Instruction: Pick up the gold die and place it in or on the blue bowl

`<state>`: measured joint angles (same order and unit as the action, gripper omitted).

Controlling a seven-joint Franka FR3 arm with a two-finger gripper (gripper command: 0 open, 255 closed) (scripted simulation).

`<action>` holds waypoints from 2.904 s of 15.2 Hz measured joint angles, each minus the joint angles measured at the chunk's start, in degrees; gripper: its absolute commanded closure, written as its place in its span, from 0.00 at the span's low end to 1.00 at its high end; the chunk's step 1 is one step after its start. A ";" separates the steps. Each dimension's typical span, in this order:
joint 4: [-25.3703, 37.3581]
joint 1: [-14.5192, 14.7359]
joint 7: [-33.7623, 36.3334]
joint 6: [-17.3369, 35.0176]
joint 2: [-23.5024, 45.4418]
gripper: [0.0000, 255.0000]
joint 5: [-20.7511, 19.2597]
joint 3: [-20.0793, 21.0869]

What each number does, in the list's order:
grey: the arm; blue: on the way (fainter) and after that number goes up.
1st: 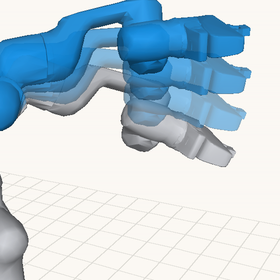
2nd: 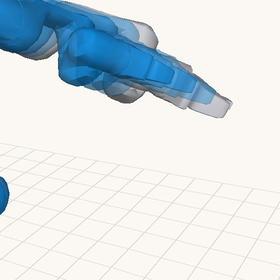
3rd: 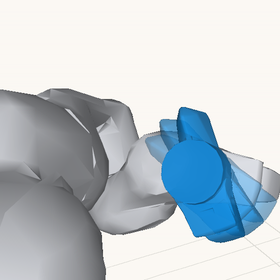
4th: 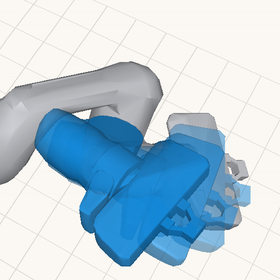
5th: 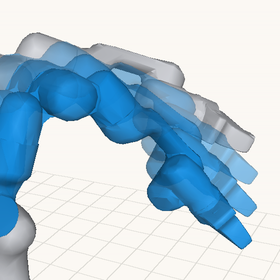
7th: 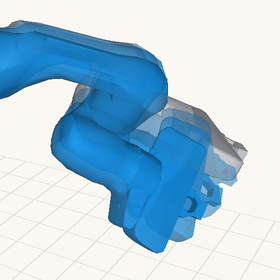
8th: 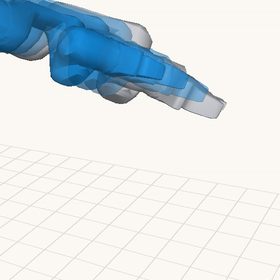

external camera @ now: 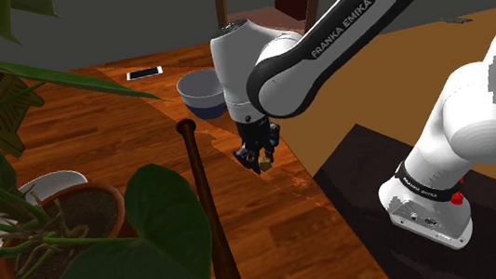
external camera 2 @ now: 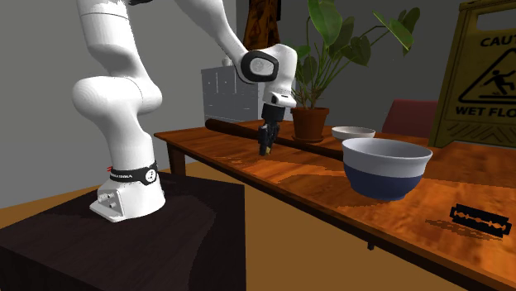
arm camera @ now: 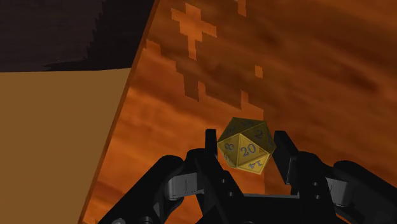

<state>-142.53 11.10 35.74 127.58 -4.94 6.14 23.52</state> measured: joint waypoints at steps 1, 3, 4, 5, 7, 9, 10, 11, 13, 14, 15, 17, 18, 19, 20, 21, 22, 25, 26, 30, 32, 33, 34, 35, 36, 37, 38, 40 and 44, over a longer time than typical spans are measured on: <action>0.31 0.10 0.00 -0.84 -0.57 1.00 0.24 0.04; 0.84 0.05 -0.44 -2.52 -1.78 1.00 0.59 -0.17; 1.04 0.09 -0.55 -3.35 -2.43 1.00 0.83 -0.22; 1.34 0.17 -0.60 -4.21 -3.03 1.00 1.04 -0.23; 1.83 0.24 -0.80 -5.77 -4.16 1.00 1.38 -0.35; 2.43 0.31 -1.04 -7.58 -5.43 1.00 1.73 -0.52; 2.74 0.32 -1.19 -8.48 -6.04 1.00 1.87 -0.64; 3.04 0.33 -1.32 -9.37 -6.65 1.00 2.02 -0.75; 4.13 0.35 -1.37 -11.16 -7.38 1.00 2.13 -0.89; 4.56 0.38 -1.45 -12.14 -7.96 1.00 2.25 -1.00; 4.89 0.36 -1.58 -12.92 -8.42 1.00 2.31 -1.13; 5.90 0.37 -1.64 -14.66 -9.17 1.00 2.42 -1.30; 6.40 0.37 -1.67 -15.49 -9.51 1.00 2.45 -1.39; 6.84 0.36 -1.74 -16.30 -9.88 1.00 2.49 -1.50; 7.34 0.31 -1.89 -17.14 -10.22 1.00 2.48 -1.67; 7.78 0.34 -1.85 -17.90 -10.56 1.00 2.55 -1.71; 8.33 0.29 -1.96 -18.73 -10.84 1.00 2.53 -1.85; 9.76 0.28 -2.03 -20.95 -11.65 1.00 2.59 -2.11; 10.37 0.24 -2.08 -21.74 -11.82 1.00 2.55 -2.22; 12.81 0.21 -2.06 -25.06 -12.74 1.00 2.57 -2.55; 13.92 -0.03 -2.27 -25.76 -12.30 1.00 2.27 -2.76; 15.17 -0.46 -2.54 -25.65 -10.86 1.00 1.64 -2.96; 16.50 -0.98 -3.01 -25.61 -9.37 1.00 0.94 -3.31; 17.58 -1.51 -3.63 -25.67 -8.25 1.00 0.30 -3.76; 19.34 -2.02 -4.15 -26.17 -6.88 1.00 -0.39 -4.17; 21.29 -2.55 -4.59 -26.27 -4.93 1.00 -1.21 -4.52; 23.30 -3.12 -5.15 -26.32 -2.84 1.00 -2.12 -4.93; 26.65 -4.15 -6.47 -26.76 0.29 1.00 -3.55 -5.86; 34.52 -5.69 -8.55 -28.35 6.88 1.00 -6.07 -7.33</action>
<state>-108.01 5.41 27.19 99.23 1.94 0.06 16.20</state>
